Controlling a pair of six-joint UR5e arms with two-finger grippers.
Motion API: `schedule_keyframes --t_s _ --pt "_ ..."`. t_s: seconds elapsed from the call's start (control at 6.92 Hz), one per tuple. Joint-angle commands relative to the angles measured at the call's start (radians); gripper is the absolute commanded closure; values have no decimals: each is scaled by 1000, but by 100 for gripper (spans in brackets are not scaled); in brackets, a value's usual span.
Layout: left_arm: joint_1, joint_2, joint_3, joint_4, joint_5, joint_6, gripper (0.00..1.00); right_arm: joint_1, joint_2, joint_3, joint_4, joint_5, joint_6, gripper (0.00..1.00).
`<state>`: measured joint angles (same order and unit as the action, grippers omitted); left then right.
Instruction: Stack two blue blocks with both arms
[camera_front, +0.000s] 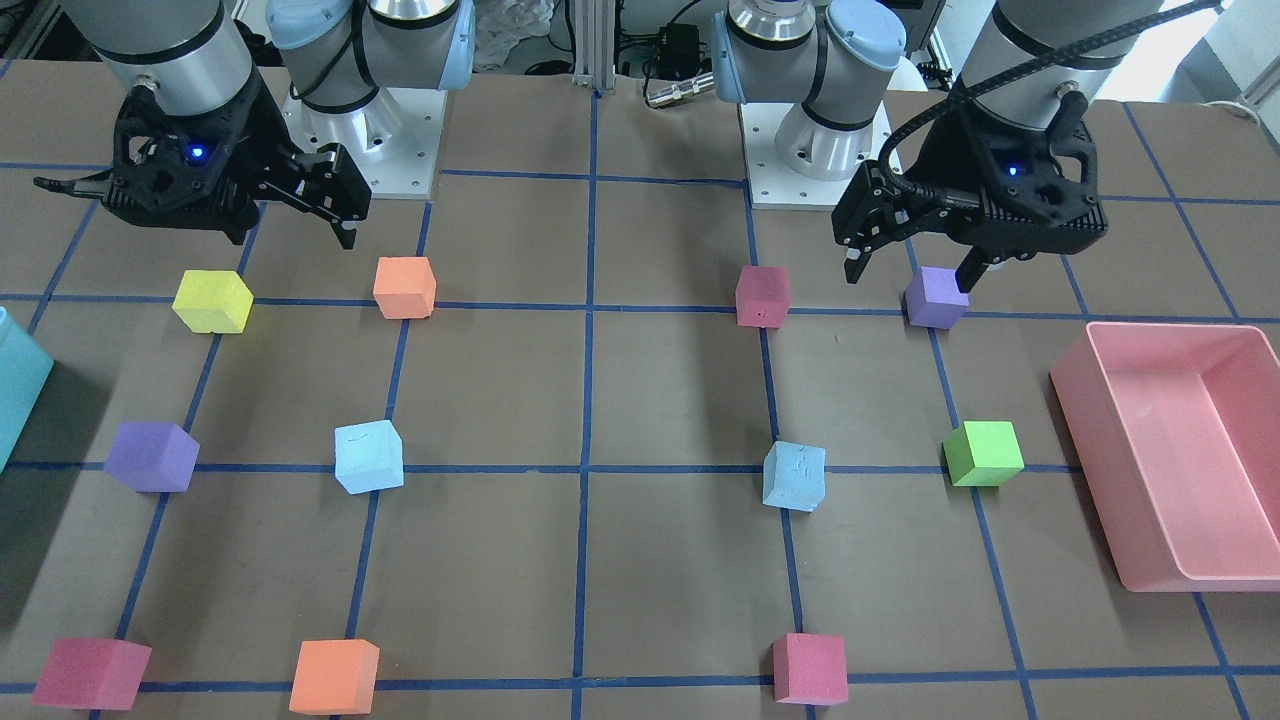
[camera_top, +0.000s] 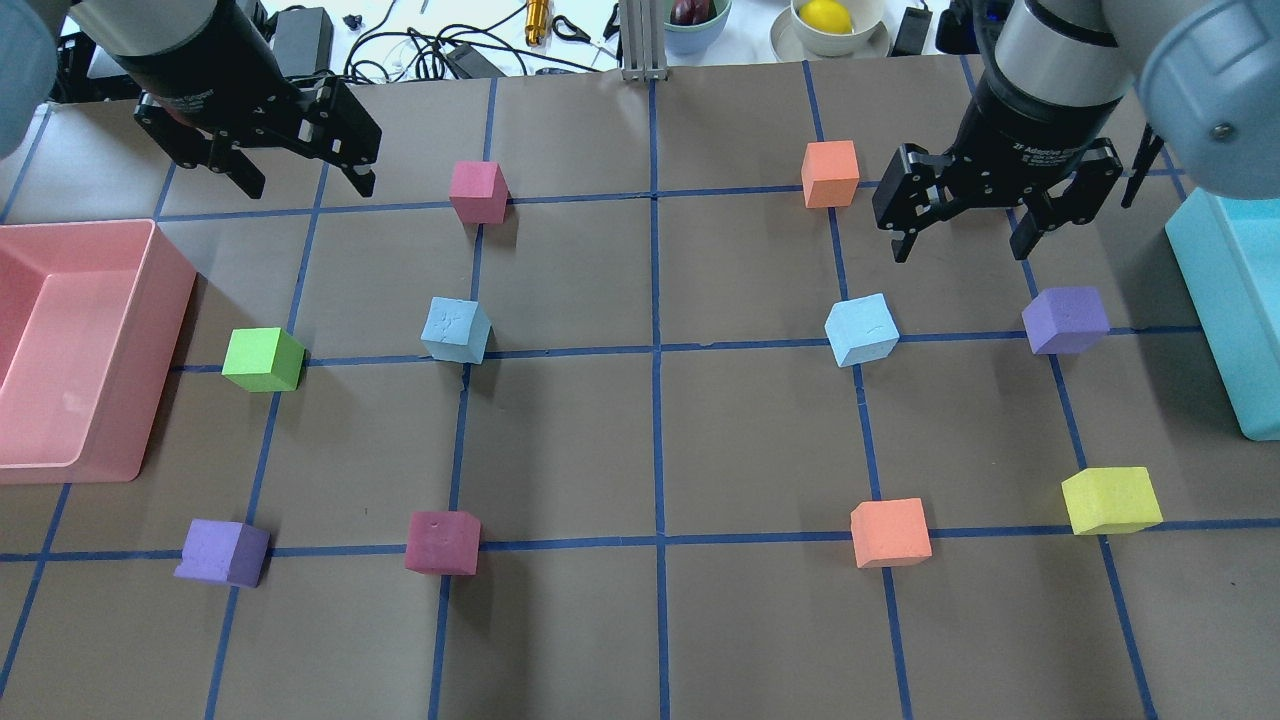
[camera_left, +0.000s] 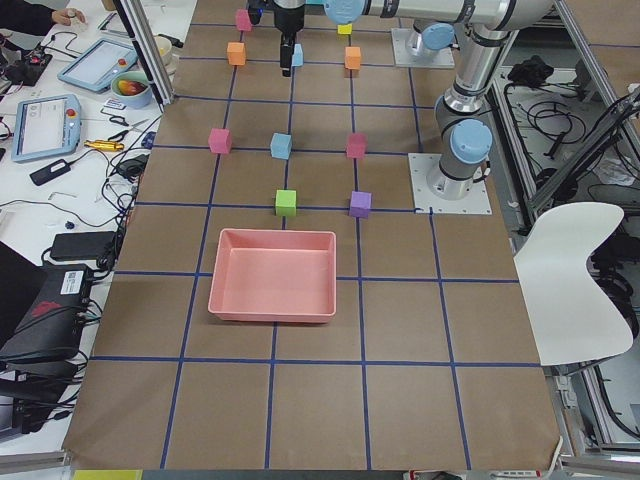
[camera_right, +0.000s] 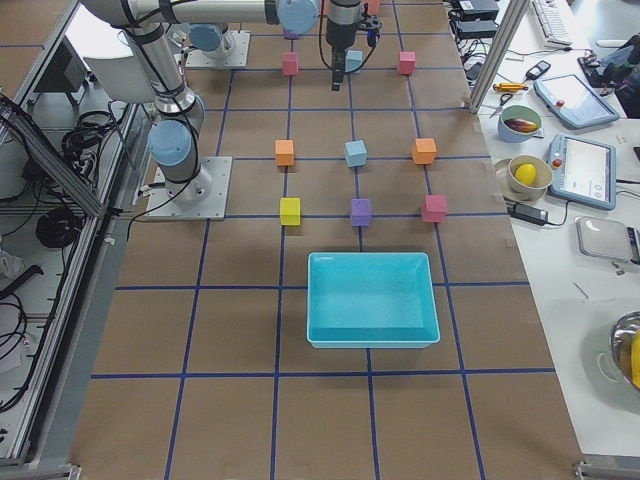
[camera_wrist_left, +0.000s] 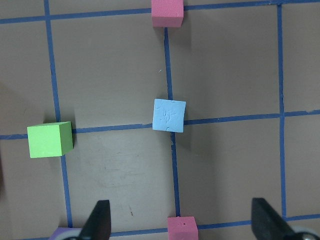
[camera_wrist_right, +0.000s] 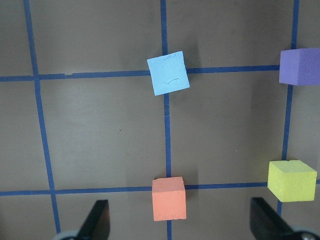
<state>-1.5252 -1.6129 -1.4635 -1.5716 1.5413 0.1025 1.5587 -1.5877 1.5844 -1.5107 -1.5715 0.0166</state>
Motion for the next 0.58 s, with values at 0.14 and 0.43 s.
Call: schedule_keyframes --t_s 0.14,0.43 --pt "-1 -1 -3 -1 0 0 0 1 0 2 3 -1 2 0" --pt "-3 -1 -3 -1 0 0 0 1 9 8 3 -1 -6 0"
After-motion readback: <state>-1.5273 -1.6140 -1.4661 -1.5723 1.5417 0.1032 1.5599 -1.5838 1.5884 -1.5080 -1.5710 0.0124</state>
